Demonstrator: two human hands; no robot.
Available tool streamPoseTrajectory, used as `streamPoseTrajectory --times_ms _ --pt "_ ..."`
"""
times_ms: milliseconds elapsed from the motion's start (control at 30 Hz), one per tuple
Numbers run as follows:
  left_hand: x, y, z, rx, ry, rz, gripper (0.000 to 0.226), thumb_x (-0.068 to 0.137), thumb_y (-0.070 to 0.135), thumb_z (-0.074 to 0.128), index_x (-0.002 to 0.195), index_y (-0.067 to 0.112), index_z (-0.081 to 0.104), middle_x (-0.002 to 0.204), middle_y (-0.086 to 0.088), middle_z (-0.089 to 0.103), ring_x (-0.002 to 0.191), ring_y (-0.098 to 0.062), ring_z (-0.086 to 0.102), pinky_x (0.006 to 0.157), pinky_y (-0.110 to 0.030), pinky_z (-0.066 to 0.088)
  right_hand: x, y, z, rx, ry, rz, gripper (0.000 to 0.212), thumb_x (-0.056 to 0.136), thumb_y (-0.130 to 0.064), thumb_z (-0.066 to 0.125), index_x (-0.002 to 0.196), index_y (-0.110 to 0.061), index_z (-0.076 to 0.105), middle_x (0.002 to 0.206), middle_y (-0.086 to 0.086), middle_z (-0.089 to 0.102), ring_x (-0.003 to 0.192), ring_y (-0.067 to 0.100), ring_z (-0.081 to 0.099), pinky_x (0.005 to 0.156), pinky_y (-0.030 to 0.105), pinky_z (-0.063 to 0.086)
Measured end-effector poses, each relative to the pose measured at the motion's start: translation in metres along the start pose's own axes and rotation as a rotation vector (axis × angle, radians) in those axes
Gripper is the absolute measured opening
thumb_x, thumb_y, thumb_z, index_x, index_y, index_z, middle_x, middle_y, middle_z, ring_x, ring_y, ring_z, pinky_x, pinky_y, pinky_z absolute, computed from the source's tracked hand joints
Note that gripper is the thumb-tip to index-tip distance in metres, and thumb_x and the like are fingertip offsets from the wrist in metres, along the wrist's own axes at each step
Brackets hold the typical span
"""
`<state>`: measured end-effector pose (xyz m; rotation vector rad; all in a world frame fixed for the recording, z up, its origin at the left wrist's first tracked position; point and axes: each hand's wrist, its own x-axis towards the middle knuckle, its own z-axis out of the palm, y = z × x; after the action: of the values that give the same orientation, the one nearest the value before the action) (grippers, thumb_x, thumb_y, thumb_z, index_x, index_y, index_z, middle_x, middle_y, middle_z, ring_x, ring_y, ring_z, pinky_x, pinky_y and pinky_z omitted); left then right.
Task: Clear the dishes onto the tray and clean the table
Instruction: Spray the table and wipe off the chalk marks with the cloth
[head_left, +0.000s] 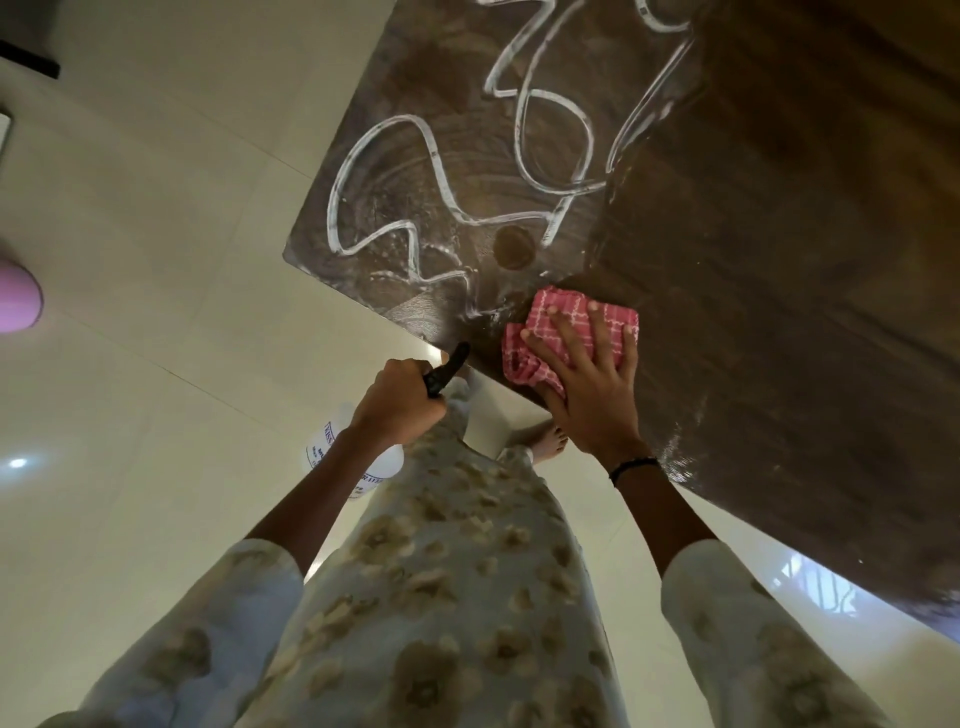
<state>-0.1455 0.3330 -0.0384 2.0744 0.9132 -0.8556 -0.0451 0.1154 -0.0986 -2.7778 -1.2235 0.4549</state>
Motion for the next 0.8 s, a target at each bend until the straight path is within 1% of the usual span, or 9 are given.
streamPoseTrajectory --times_ms 133,233,367,433,467,567,667,733,800 --pt "0.004 -0.001 -0.018 -0.078 0.064 0.017 0.012 0.069 0.017 0.051 0.067 0.005 0.053 0.064 -0.014 0.057 0.062 -0.036 0.051 0.058 -0.037 0.043 0.044 -0.023 -0.003 0.047 0.083 0.078 0.054 0.093 -0.053 0.043 0.144 -0.037 0.036 0.154 0.004 0.033 0.143 0.038 0.018 0.112 0.059 -0.001" --pt "0.004 0.001 -0.032 -0.163 0.096 0.041 0.013 0.072 0.009 0.055 0.079 0.004 0.064 0.074 -0.019 0.066 0.067 -0.038 0.058 0.061 -0.038 0.047 0.072 -0.057 0.000 0.070 0.074 0.044 0.054 0.093 -0.056 0.044 0.143 -0.037 0.037 0.154 0.003 0.033 0.143 0.039 0.018 0.112 0.061 -0.001" --pt "0.005 0.006 -0.045 -0.145 0.068 0.093 0.032 0.067 0.021 0.053 0.094 0.009 0.065 0.066 -0.014 0.061 0.053 -0.029 0.050 0.052 -0.034 0.041 0.059 -0.083 0.008 0.074 0.002 -0.130 0.049 0.096 -0.054 0.036 0.142 -0.037 0.038 0.154 0.003 0.033 0.144 0.039 0.019 0.113 0.065 0.011" --pt "0.005 0.013 -0.050 -0.141 0.052 0.107 0.017 0.069 0.018 0.055 0.082 0.009 0.060 0.061 -0.012 0.057 0.049 -0.026 0.045 0.050 -0.035 0.037 0.037 -0.067 0.011 0.036 -0.040 -0.218 0.051 0.096 -0.055 0.035 0.145 -0.040 0.031 0.155 0.002 0.030 0.145 0.038 0.017 0.112 0.065 0.013" --pt "0.004 0.016 -0.053 -0.150 0.061 0.106 0.013 0.068 0.017 0.054 0.077 0.009 0.059 0.062 -0.015 0.058 0.050 -0.029 0.047 0.051 -0.036 0.038 0.027 -0.055 0.011 0.018 -0.048 -0.219 0.053 0.095 -0.056 0.036 0.146 -0.041 0.029 0.155 0.001 0.030 0.145 0.037 0.017 0.111 0.066 0.013" --pt "0.006 0.023 -0.061 -0.200 0.090 0.138 0.027 0.062 0.020 0.051 0.084 0.010 0.063 0.073 -0.020 0.066 0.064 -0.037 0.059 0.059 -0.042 0.049 0.020 -0.022 -0.003 0.016 -0.023 -0.070 0.054 0.093 -0.055 0.039 0.145 -0.042 0.030 0.154 0.002 0.033 0.144 0.036 0.019 0.112 0.066 0.010" --pt "0.011 0.025 -0.064 -0.213 0.083 0.154 0.020 0.063 0.022 0.051 0.076 0.008 0.058 0.075 -0.023 0.066 0.068 -0.040 0.060 0.063 -0.044 0.050 0.054 -0.014 -0.013 0.057 0.005 0.105 0.053 0.095 -0.052 0.041 0.145 -0.040 0.030 0.156 0.002 0.028 0.145 0.037 0.013 0.113 0.063 0.002" --pt "0.018 0.025 -0.065 -0.232 0.064 0.127 0.024 0.062 0.023 0.052 0.076 0.005 0.059 0.074 -0.024 0.064 0.066 -0.039 0.059 0.062 -0.045 0.049 0.084 -0.030 -0.016 0.083 0.010 0.164 0.053 0.096 -0.054 0.037 0.146 -0.038 0.033 0.157 0.003 0.026 0.145 0.039 0.012 0.112 0.063 -0.002" --pt "0.022 0.028 -0.069 -0.234 0.051 0.114 0.024 0.063 0.021 0.053 0.079 0.005 0.060 0.066 -0.022 0.060 0.056 -0.030 0.051 0.055 -0.037 0.043 0.102 -0.054 -0.015 0.092 -0.006 0.122 0.052 0.096 -0.055 0.034 0.145 -0.037 0.034 0.156 0.003 0.027 0.144 0.039 0.014 0.111 0.064 0.000"
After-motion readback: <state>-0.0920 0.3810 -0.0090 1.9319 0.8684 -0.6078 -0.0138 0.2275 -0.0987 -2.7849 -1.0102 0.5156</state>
